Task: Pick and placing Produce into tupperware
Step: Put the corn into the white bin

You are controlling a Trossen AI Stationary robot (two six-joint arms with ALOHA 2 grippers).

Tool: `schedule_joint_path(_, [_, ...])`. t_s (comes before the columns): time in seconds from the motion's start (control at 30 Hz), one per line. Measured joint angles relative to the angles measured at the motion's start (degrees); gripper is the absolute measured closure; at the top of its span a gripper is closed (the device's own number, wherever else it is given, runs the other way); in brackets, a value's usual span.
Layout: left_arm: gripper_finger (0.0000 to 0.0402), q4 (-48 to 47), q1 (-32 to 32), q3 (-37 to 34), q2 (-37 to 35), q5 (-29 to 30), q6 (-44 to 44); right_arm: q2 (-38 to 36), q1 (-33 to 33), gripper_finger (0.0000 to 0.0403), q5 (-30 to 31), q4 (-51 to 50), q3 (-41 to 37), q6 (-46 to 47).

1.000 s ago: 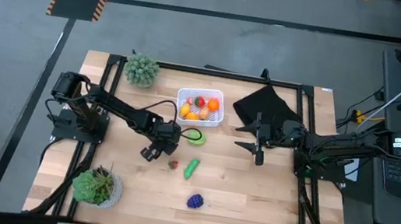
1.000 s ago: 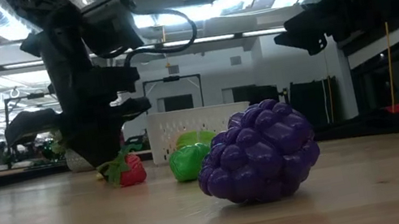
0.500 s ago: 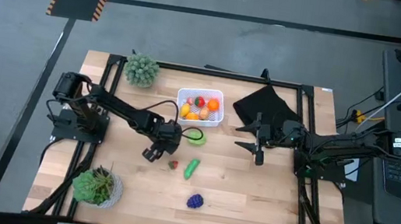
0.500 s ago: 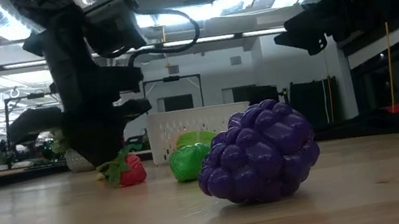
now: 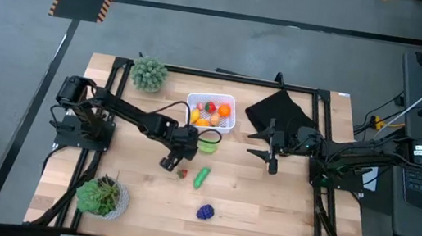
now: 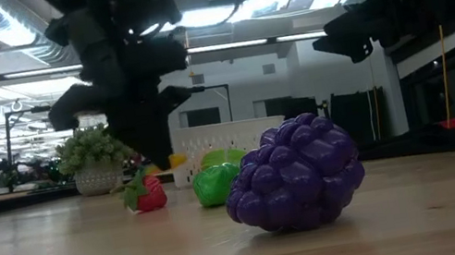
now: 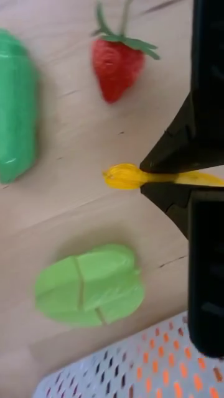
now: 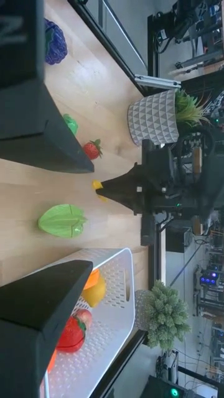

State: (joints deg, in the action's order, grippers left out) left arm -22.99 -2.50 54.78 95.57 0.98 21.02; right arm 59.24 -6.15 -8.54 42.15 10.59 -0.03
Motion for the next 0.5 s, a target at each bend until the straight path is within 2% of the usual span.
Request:
schedule_joint_path(0.2, [0.0380,-0.2,0.3,1.9,-1.6,-0.1,-1.9,0.0,0.0,0.0160,0.0,0.0,0.0,0.0])
schedule_joint_path(0.37, [0.0397,-0.5,1.9,1.9,-6.4,-0.6,-4.8,0.0,0.0,0.0160,0.0,-0.3,0.0,0.0])
schedule_joint_path(0.5, [0.0391,0.1,3.5,2.0,-10.8,-1.8,-6.0,0.0,0.0,0.0160,0.0,-0.3,0.0,0.0])
